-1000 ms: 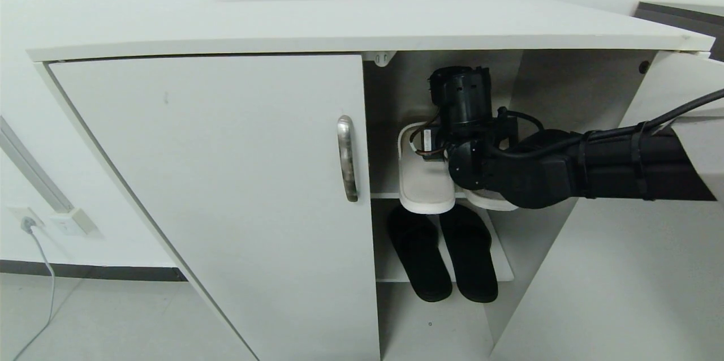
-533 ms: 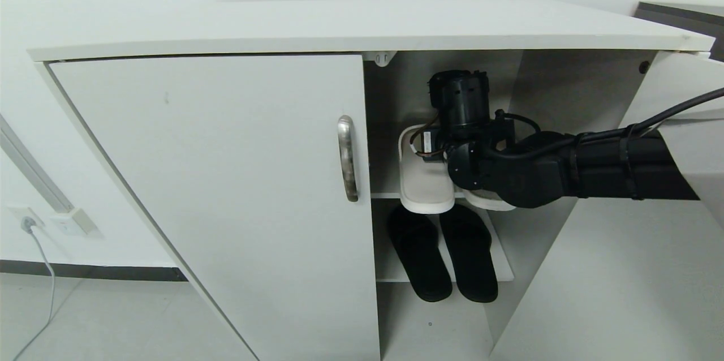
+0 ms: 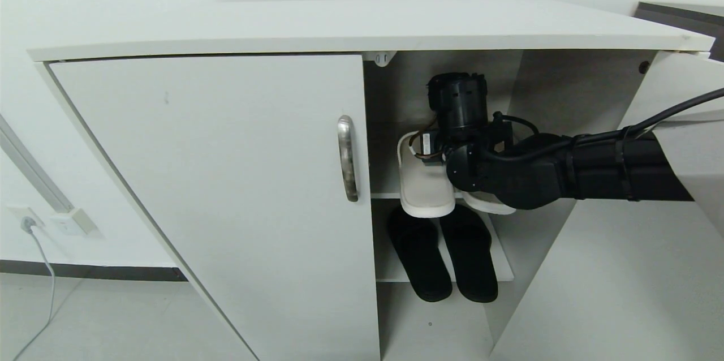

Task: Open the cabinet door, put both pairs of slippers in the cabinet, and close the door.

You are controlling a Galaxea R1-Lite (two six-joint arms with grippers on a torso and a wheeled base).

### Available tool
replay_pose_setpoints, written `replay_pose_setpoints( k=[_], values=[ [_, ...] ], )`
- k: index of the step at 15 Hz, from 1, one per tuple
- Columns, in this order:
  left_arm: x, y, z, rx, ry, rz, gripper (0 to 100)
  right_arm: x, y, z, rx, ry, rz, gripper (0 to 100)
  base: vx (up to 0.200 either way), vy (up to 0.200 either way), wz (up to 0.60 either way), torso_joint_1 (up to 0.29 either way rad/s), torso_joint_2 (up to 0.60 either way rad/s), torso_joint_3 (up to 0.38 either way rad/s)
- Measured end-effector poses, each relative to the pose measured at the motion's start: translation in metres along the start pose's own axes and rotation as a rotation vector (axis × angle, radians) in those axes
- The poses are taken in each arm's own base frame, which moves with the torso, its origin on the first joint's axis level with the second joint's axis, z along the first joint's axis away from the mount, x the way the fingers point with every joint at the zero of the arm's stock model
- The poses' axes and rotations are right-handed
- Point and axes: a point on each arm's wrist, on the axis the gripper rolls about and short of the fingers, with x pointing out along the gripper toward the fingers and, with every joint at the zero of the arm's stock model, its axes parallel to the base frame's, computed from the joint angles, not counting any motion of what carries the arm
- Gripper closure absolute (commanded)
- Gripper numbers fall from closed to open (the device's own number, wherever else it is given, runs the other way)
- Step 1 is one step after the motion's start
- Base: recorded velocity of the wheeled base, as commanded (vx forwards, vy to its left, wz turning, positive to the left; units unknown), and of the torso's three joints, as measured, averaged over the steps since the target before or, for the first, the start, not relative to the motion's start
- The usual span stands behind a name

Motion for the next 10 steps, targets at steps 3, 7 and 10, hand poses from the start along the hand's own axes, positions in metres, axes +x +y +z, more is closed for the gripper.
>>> replay_pose_setpoints(
  k=[3, 7, 10],
  values=[
    [0.0, 0.0, 0.0, 0.0, 0.0, 0.0, 100, -0.002, 0.0, -0.002, -0.005, 0.007, 0.003, 0, 0.0, 0.0, 0.0, 0.0, 0.0, 0.0],
    [0.0, 0.0, 0.0, 0.0, 0.0, 0.0, 100, -0.022, -0.005, -0.006, -0.027, 0.026, 0.025, 0, 0.0, 0.0, 0.0, 0.0, 0.0, 0.0],
    [0.0, 0.0, 0.0, 0.0, 0.0, -0.001, 100, -0.046, -0.012, -0.008, -0.043, 0.04, 0.048, 0, 0.0, 0.0, 0.0, 0.0, 0.0, 0.0]
  ],
)
